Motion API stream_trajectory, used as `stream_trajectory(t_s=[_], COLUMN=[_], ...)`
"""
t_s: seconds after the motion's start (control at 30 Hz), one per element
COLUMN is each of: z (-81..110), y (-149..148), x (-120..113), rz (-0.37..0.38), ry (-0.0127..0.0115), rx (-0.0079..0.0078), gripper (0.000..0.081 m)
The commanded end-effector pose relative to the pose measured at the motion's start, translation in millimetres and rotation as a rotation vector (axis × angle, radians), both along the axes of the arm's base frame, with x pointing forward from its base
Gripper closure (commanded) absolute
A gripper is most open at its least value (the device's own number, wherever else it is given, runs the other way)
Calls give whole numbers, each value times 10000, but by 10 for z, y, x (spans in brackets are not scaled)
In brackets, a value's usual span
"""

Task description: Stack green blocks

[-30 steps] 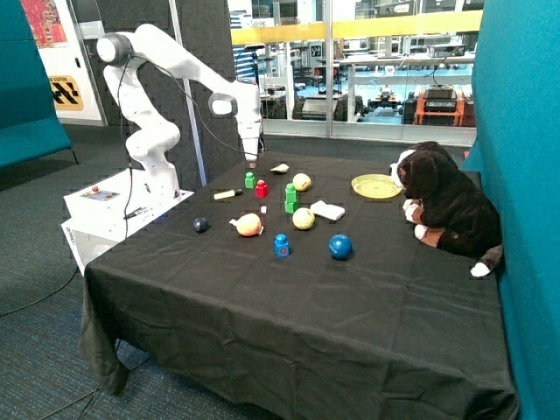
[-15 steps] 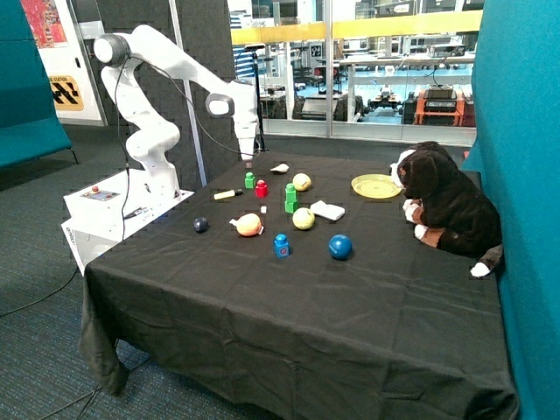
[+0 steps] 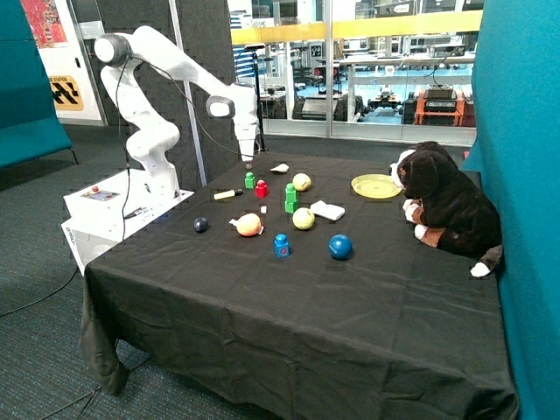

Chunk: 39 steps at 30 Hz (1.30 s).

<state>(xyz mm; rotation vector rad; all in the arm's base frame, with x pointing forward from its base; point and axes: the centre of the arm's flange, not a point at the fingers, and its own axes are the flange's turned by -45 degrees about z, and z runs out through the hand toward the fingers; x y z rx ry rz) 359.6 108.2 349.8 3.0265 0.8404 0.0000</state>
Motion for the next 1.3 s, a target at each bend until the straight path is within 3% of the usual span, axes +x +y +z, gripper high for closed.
stream_trajectory(t_s=[0.0, 0.6, 1.27], z=[-149, -252, -374], y=[37, -67, -103], x=[-16, 106, -3], rz=[-36, -257, -256], ry=[2, 2, 2], rx=[6, 6, 6], gripper=[271, 260, 309])
